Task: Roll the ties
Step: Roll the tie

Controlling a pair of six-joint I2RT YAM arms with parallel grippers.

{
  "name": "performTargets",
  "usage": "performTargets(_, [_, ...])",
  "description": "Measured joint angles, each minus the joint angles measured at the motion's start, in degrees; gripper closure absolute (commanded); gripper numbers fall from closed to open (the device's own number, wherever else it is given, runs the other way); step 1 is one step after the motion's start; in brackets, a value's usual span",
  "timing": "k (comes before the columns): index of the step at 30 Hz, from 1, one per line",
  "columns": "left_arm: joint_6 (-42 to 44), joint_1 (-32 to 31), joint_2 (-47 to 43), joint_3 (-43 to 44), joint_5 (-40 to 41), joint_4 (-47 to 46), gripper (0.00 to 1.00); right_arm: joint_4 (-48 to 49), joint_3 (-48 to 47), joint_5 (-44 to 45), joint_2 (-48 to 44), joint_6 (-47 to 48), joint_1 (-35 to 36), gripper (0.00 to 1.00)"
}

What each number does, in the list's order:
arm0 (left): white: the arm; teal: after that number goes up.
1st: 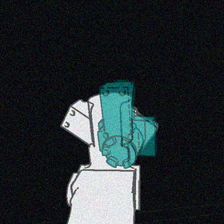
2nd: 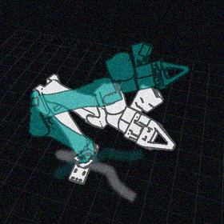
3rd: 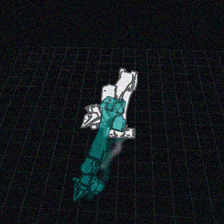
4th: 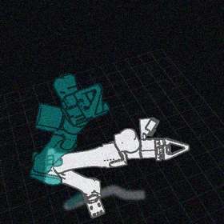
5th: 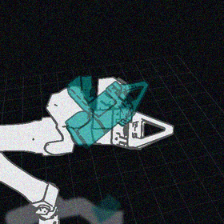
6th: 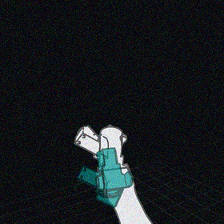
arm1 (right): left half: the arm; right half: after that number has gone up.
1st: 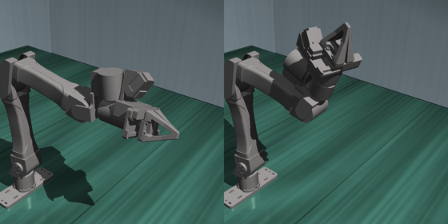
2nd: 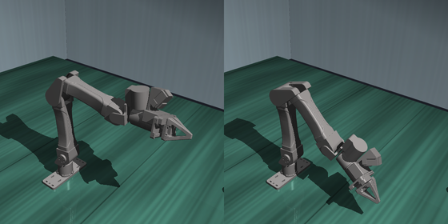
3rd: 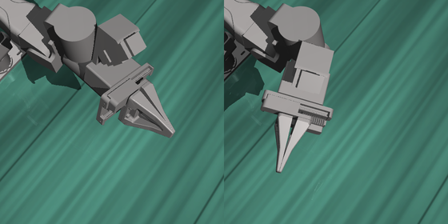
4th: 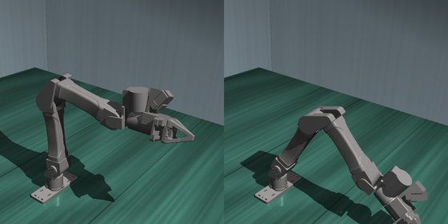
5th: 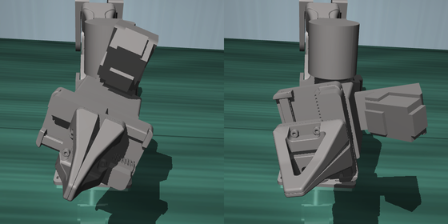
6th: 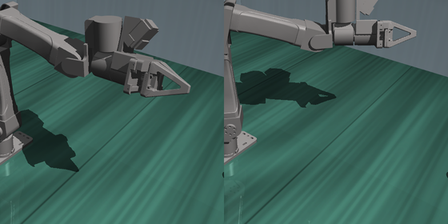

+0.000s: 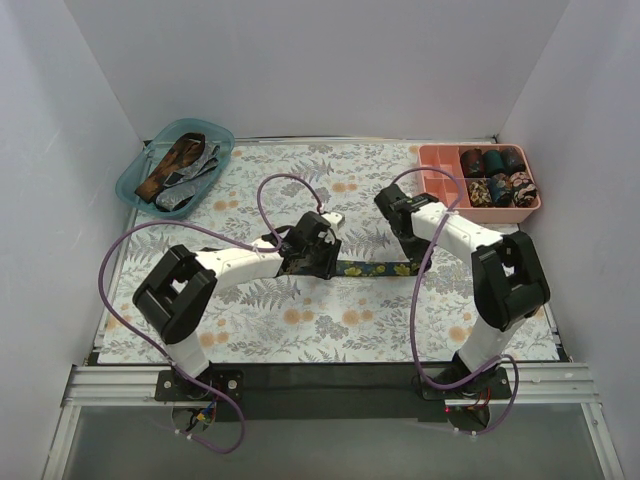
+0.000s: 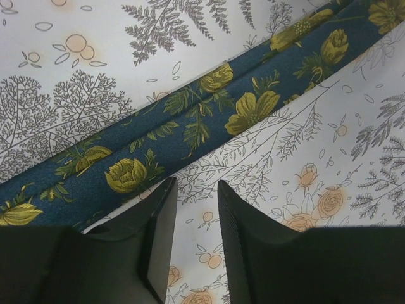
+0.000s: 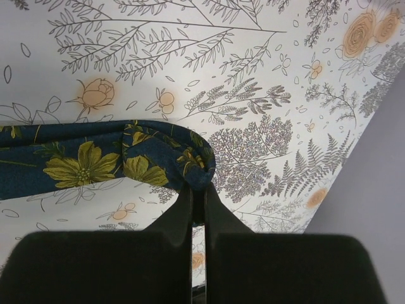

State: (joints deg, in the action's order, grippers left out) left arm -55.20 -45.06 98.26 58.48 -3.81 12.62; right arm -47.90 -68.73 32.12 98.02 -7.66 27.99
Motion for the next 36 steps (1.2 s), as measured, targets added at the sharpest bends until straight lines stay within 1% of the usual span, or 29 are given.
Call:
performTargets(4, [-1.09,0.17,0.28,-0.79,-0.02,-0.52,0.76,-3.39,-2.05,4.42,3.02,-2.51,4.31,0.99])
performTargets(5, [-1.44,0.22,0.35,-1.01,-0.02,-0.59,0.79,-4.11,-2.58,5.33,3.76,-3.06,5.25,0.99])
performTargets(7, [-1.84,0.26,0.68,-1.14,-0.04,-0.66,0.80,-5.11,-3.21,6.80,4.85,-3.89,6.56,0.99])
performTargets(10, [-2.51,0.33,0.87,-1.40,-0.04,-0.68,0.81,-6.60,-3.93,8.76,5.88,-4.98,8.02,0.99])
performTargets(15, [-3.17,0.94,0.46,-2.29,-0.07,-1.14,0.78,-8.98,-5.05,14.29,6.29,-5.88,8.02,0.99])
performTargets(20, [-3.34,4.13,-1.62,-4.63,-0.26,-1.03,0.77,-10.58,-5.11,19.15,6.67,-5.90,7.98,0.99])
performTargets(24, [-3.34,6.73,-2.58,-5.31,-0.22,-1.11,0.77,-10.93,-5.14,20.98,7.93,-6.08,8.17,0.99])
performTargets(36, [-4.33,6.95,-2.60,-5.68,-1.20,-1.81,0.80,-11.93,-6.19,22.05,15.58,-8.07,15.08,0.99])
